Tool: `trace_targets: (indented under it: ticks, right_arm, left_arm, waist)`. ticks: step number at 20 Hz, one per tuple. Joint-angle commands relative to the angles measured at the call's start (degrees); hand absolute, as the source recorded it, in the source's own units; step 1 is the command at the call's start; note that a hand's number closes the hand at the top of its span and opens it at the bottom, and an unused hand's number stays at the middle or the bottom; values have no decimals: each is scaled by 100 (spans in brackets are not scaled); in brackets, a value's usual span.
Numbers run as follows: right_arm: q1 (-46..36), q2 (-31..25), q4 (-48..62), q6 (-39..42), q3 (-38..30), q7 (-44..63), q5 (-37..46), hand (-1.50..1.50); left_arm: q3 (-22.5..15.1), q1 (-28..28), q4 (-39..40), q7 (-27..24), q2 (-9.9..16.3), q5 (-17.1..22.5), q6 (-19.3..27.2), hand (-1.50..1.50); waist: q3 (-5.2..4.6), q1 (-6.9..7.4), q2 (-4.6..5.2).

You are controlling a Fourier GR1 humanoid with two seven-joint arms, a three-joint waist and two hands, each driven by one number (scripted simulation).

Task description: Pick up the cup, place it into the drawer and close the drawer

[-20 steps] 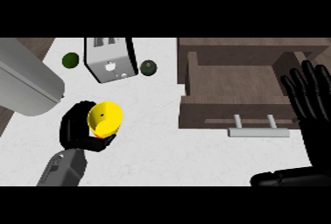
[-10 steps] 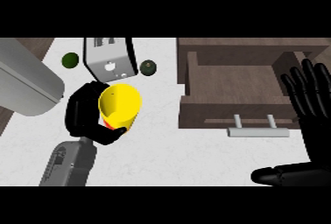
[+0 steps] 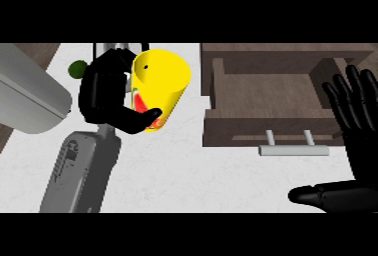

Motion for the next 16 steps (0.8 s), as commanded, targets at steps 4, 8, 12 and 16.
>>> trace_targets:
  ticks: [4, 8, 12, 16]
  right_arm:
    - [397, -2, -205, 125, -34, -26, -138, -150]
    - [-264, 13, 140, -47, -33, 2, -31, -150]
    - [507, -14, -266, 249, 10, -153, -127, -150]
    - [-214, -7, 149, -41, -22, 79, 4, -150]
  left_arm:
    - [-493, -949, 38, 681, -39, -195, 1008, 150]
    - [-234, -1546, 1019, 254, -39, -407, 815, 150]
    - [-253, -2400, 1809, 449, -39, -227, 1141, 150]
    - [-807, -2889, 2160, 650, -40, -60, 1730, 150]
  waist:
    - [0, -32, -4]
    - [-2, -20, 13]
    - [0, -96, 16]
    - [-1, -76, 19]
